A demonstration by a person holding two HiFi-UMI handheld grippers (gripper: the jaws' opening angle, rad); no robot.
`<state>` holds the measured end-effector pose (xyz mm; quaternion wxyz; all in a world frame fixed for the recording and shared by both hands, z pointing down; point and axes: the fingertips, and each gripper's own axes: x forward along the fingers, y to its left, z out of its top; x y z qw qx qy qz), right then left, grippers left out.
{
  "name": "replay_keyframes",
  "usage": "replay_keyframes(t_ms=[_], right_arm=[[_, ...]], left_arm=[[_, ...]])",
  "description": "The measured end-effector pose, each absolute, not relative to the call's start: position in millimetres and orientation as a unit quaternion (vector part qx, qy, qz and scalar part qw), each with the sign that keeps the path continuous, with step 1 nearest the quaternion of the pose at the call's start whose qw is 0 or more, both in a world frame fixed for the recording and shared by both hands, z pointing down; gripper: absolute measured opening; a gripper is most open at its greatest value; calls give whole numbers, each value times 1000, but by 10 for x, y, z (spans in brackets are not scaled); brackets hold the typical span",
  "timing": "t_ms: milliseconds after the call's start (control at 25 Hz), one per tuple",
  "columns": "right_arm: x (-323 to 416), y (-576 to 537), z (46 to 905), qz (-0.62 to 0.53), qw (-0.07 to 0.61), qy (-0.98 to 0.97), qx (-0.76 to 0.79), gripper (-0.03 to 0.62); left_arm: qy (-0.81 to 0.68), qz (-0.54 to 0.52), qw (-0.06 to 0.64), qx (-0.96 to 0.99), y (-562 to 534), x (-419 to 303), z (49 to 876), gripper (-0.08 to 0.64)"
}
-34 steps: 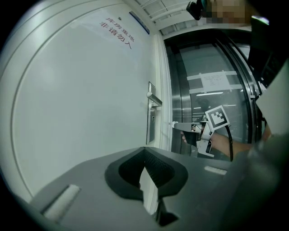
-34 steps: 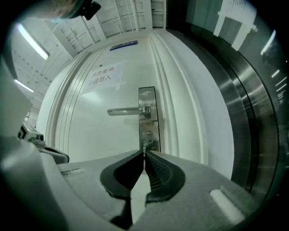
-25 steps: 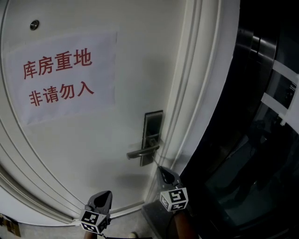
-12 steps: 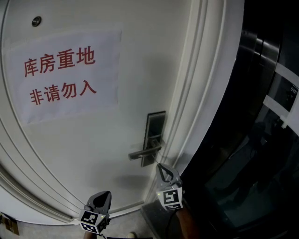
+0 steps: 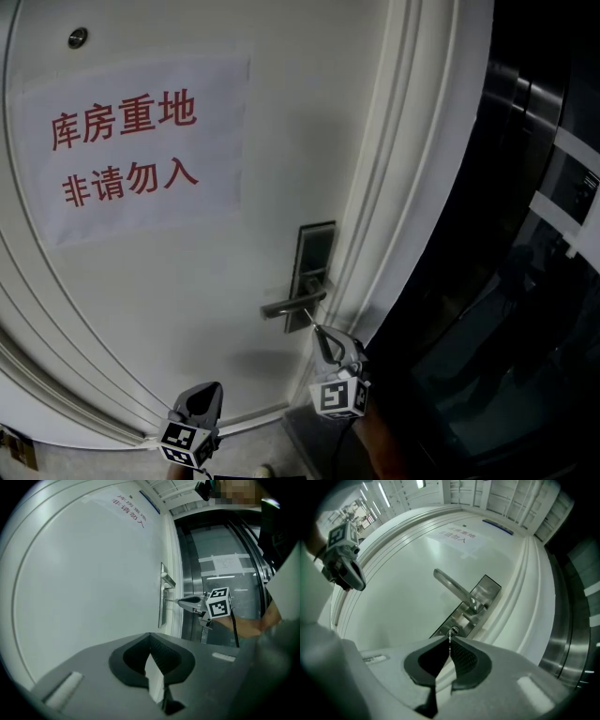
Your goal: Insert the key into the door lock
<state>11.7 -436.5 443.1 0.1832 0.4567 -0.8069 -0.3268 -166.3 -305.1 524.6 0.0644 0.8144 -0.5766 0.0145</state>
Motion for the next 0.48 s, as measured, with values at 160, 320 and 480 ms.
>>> replay_keyframes(t_ms=[160,320,480], right_arm=[[102,-4347,4360,-358,207,-787,458,11],[85,-4348,4372,-381,223,-774,454,11],[81,-4357,4357,-415,246,-749,455,11]], left_arm=[[-577,14,64,814,-3043,-1676,5239,3],[-576,14,64,815,-3045,-1673,5245,3],[-575,14,64,815,-3042,-1674,5253,3]])
